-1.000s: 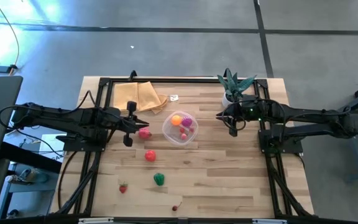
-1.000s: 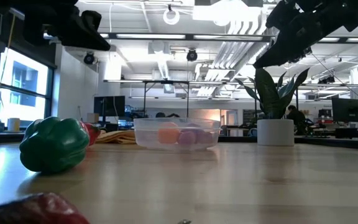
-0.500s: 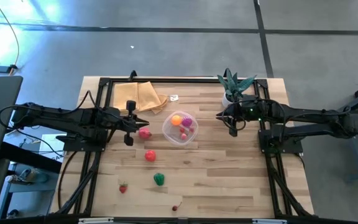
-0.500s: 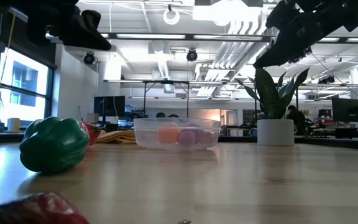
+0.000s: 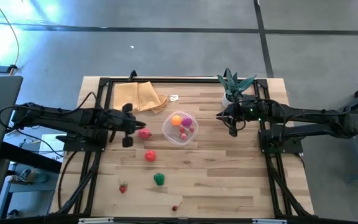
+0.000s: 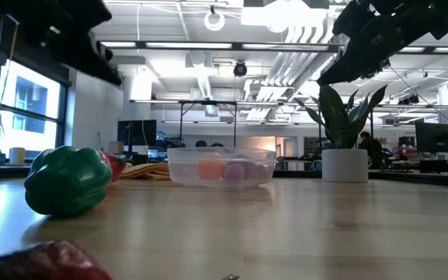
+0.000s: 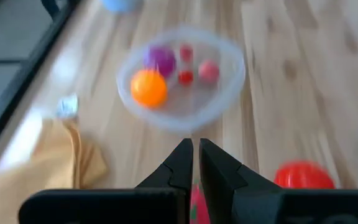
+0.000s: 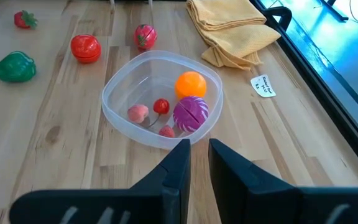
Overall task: Pick and placing Produce into tupperware
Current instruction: Put the dragon fruit into the transparent bin
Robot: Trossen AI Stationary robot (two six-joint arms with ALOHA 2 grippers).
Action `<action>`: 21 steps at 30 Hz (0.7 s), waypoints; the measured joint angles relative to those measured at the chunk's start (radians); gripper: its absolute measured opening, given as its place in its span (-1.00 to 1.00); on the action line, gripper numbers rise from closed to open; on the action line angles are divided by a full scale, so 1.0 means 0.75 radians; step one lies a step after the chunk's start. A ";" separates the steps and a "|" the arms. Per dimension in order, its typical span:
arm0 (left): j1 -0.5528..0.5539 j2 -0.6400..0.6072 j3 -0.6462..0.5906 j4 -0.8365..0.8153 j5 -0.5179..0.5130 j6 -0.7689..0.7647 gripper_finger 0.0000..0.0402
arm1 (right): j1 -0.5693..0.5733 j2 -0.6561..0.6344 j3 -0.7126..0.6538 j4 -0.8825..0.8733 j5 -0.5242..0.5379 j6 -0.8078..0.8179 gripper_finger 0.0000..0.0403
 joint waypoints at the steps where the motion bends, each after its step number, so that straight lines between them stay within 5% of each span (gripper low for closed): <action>1: 0.000 0.000 0.000 -0.044 0.000 -0.002 -0.91 | 0.000 0.000 0.000 0.000 0.000 0.000 -0.77; 10: 0.000 0.000 0.062 -0.211 0.024 0.011 -0.85 | 0.000 0.000 0.000 0.000 0.000 0.000 -0.77; 21: 0.000 0.002 0.126 -0.330 0.051 -0.052 -0.07 | 0.000 0.000 0.000 0.000 0.000 0.000 -0.77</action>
